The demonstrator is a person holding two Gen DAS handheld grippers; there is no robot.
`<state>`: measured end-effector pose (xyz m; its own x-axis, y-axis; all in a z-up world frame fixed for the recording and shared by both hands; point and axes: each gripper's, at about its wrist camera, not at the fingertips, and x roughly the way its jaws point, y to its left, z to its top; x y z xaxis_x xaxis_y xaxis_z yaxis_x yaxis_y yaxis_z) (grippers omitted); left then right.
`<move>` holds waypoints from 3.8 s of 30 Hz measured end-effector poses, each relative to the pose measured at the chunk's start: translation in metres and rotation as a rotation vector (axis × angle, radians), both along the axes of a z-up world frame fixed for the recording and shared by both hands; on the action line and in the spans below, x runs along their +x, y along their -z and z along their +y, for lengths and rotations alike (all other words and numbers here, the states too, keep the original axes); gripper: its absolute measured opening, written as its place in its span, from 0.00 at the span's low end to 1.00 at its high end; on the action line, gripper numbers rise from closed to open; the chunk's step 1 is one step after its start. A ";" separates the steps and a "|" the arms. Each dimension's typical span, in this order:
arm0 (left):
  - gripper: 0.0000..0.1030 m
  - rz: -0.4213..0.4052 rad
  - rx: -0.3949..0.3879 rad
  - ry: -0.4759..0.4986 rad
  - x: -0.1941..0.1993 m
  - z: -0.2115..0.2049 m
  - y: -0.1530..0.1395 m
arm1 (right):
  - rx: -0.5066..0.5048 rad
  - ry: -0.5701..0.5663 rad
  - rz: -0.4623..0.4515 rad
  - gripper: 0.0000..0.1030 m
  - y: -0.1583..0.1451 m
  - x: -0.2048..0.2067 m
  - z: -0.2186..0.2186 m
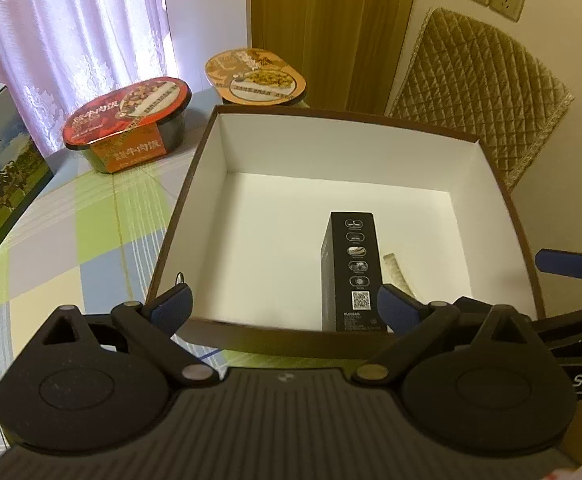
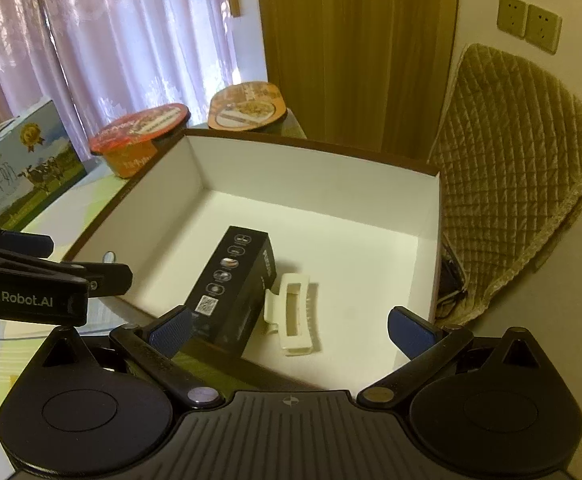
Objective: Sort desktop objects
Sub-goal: 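Lower and release the black box and white clip inside the cardboard box, then withdraw both tools from the cardboard box back toward the items, then grasp the white pill bottle with the right tool while the left tool grasps the dark scrunchie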
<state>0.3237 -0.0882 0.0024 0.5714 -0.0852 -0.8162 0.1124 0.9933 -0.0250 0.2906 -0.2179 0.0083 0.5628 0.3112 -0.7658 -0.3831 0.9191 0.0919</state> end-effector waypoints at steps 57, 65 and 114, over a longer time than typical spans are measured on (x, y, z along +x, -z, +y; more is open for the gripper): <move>0.95 0.073 -0.035 -0.118 -0.226 0.129 0.024 | 0.072 -0.135 0.074 0.98 0.041 -0.178 0.032; 0.95 0.133 -0.032 -0.172 -0.243 0.153 0.048 | 0.001 -0.253 0.143 0.98 0.078 -0.197 0.049; 0.55 0.171 -0.095 -0.059 -0.212 0.058 0.113 | -0.123 -0.513 0.196 0.24 0.128 -0.122 0.004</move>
<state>0.1115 -0.0302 -0.1108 0.4314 -0.1372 -0.8917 0.0407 0.9903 -0.1327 0.1683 -0.2137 -0.1200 0.2065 0.4093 -0.8887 -0.7708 0.6276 0.1099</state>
